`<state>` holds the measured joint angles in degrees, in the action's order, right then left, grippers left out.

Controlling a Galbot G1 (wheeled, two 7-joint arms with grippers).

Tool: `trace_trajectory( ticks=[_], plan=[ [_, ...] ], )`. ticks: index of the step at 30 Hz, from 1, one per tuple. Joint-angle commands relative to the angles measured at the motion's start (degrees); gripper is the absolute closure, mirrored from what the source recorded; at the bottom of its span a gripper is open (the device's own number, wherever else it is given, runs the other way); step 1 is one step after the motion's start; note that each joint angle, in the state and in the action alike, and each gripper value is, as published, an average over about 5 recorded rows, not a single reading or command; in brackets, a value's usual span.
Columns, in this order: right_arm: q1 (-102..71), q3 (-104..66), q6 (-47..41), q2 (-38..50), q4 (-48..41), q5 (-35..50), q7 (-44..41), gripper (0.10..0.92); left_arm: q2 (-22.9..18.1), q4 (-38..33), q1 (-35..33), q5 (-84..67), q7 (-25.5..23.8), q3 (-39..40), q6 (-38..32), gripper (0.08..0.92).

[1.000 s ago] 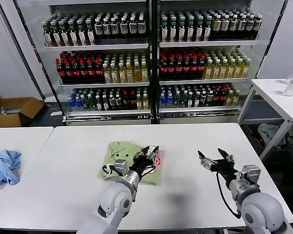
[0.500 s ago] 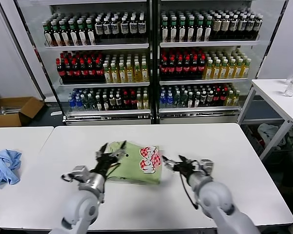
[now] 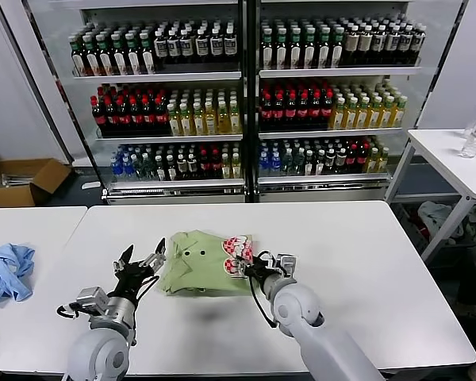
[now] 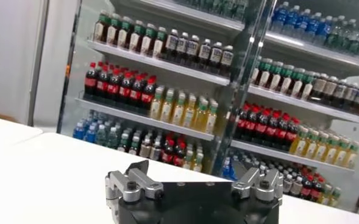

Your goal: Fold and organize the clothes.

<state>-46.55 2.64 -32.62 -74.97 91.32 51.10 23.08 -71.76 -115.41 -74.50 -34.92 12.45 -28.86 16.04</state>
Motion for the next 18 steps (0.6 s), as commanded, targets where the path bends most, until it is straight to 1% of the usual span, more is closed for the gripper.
trace_trajectory(
  ticks=[1,9,10,13,14,15,18],
  plan=[
    [2.94,2.66,-0.68,0.87,-3.09,-2.67,3.35,0.561,0.84,-0.72,-2.28,0.1,0.2,-2.51,-0.75,0.177],
    [2.06,-3.55,-0.72,12.0,2.46,-9.69,-3.91,0.777,0.67,-0.95,-2.37,0.13,0.13,-1.66,-0.73,0.177],
    [1.95,-4.52,-0.72,13.39,2.85,-10.69,-5.0,0.812,0.63,-1.04,-2.36,0.15,0.13,-1.52,-0.7,0.177],
    [1.65,-7.24,-0.64,17.03,3.4,-14.0,-8.45,0.882,0.49,-1.26,-2.35,0.36,0.07,-1.06,-0.63,0.177],
    [1.52,-8.07,-0.58,17.97,3.57,-15.18,-9.44,0.893,0.44,-1.31,-2.35,0.53,0.04,-0.89,-0.62,0.177],
    [1.3,-8.71,-0.2,18.59,3.81,-16.4,-10.15,0.888,0.4,-1.36,-2.36,0.83,-0.01,-0.74,-0.63,0.177],
    [-0.5,-10.34,4.09,19.43,6.0,-19.79,-10.65,0.828,0.29,-1.49,-2.53,2.85,-0.32,-0.12,-0.94,0.177]
  ],
)
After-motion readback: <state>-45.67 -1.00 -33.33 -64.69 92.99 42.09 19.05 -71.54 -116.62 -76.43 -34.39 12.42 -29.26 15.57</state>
